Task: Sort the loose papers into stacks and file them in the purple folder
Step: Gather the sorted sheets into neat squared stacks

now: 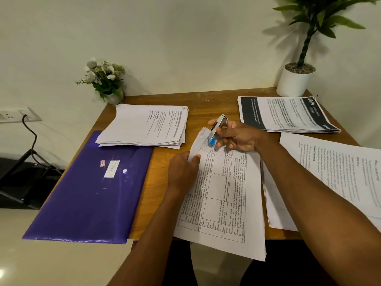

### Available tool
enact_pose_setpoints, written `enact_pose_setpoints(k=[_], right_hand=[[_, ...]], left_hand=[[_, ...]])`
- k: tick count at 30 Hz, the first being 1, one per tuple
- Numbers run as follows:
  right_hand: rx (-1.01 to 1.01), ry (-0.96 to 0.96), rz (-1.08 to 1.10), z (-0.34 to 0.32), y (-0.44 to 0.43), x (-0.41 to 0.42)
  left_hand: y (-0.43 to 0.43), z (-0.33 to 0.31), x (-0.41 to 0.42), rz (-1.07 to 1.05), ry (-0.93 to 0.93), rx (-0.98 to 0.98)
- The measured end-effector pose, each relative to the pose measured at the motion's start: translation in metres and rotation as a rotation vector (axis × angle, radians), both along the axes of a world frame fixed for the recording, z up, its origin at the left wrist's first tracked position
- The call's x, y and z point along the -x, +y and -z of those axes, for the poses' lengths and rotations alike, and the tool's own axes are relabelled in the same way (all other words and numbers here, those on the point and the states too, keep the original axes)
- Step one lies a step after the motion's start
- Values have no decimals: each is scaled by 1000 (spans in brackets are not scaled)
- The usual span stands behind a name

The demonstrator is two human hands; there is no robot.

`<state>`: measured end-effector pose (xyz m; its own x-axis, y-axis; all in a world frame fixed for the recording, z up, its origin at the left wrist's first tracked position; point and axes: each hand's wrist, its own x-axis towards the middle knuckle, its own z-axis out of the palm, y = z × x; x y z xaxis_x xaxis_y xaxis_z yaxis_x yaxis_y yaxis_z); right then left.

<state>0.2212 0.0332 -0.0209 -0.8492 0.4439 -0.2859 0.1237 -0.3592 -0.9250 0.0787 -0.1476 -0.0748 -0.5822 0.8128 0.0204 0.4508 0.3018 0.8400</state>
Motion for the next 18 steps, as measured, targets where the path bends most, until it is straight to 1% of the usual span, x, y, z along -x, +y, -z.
enact_pose_setpoints(k=[5, 9, 13, 16, 18], right_hand=[[-84, -47, 37, 6, 3, -1], [-95, -37, 42, 8, 2, 1], [-172, -33, 95, 11, -4, 5], [-170, -28, 146, 13, -8, 8], [-133, -18, 144, 13, -8, 8]], left_hand=[[1, 2, 1, 0, 16, 0], [1, 3, 1, -4, 23, -4], [1, 2, 0, -7, 29, 4], [1, 2, 0, -7, 27, 4], [1, 2, 0, -5, 27, -8]])
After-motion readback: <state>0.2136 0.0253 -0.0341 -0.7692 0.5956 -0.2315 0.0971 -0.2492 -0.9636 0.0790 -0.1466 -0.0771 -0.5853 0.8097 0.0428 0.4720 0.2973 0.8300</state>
